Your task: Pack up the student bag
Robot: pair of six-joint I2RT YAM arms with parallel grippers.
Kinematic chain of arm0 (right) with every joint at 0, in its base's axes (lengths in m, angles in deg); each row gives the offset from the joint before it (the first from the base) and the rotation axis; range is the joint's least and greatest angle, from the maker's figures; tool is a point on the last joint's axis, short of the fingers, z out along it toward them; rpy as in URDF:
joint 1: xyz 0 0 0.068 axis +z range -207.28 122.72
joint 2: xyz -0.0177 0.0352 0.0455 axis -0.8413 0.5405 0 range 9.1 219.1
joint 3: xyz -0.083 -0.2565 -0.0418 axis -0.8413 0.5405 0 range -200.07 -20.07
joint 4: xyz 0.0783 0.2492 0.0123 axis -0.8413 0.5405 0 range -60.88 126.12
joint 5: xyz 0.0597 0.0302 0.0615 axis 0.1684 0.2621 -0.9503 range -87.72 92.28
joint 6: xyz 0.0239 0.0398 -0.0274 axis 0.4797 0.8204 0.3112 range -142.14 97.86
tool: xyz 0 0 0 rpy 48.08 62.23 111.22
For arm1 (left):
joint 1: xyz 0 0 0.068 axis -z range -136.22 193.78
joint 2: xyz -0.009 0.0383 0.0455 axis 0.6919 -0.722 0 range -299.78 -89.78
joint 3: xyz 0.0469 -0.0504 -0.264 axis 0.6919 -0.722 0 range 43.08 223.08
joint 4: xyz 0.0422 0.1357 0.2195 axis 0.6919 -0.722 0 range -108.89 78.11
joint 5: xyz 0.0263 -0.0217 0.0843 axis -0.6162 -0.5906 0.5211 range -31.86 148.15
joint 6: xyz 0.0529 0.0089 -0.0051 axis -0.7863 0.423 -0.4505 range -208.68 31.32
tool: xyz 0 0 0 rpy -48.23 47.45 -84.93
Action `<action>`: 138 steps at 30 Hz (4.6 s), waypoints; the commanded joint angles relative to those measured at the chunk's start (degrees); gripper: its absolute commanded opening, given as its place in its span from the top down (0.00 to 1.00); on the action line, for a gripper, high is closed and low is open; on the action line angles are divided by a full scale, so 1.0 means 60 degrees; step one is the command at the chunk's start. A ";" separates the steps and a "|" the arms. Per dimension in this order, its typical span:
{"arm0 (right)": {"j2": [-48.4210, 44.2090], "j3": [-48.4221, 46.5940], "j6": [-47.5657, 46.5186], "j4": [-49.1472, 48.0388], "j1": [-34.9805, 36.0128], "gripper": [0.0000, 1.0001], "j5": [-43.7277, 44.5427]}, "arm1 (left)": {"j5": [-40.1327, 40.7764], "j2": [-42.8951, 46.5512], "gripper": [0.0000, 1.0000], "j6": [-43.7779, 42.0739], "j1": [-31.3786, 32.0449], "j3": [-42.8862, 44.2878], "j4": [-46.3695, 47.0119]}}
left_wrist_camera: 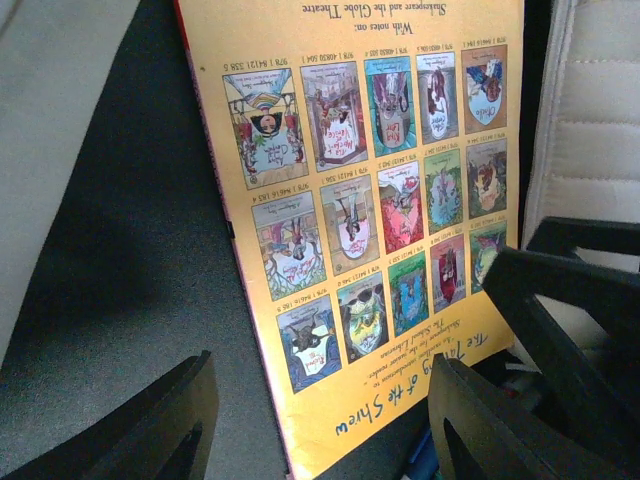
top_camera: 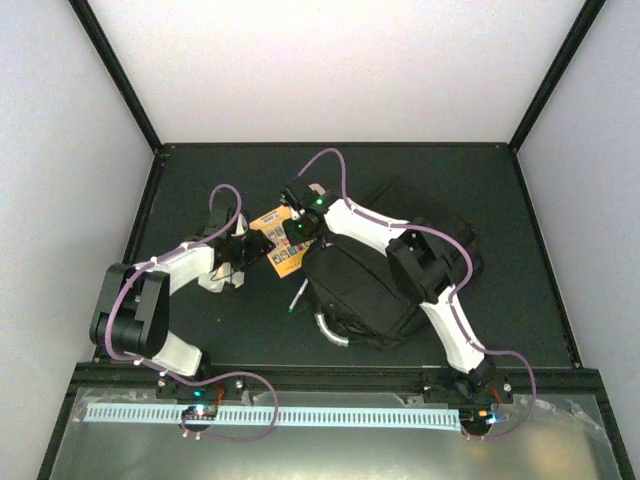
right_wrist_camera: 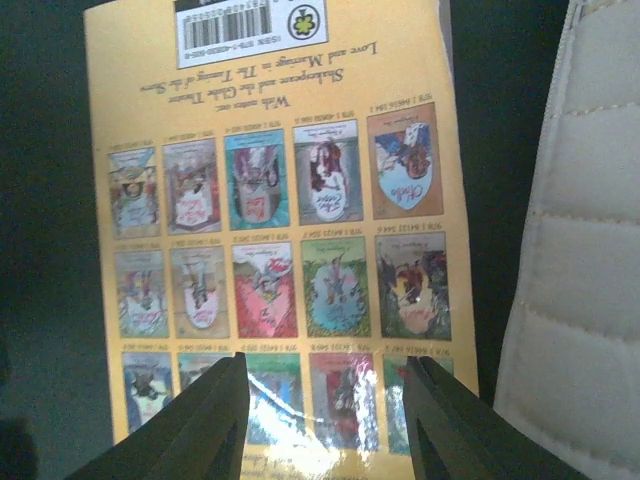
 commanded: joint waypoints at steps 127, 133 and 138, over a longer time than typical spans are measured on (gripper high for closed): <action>-0.2067 0.2379 0.0142 -0.1401 -0.0625 0.74 -0.2039 | -0.2175 -0.0220 0.93 -0.1399 0.0509 -0.0163 0.1481; -0.3245 0.2157 -0.0304 -0.0861 -0.0615 0.69 -0.1688 | -0.2150 0.0373 0.98 -0.1618 0.0517 -0.0132 0.1193; -0.5149 0.3141 -0.0949 -0.0439 -0.0488 0.55 -0.1294 | -0.2251 0.1793 0.98 -0.2034 0.0524 -0.0152 0.0808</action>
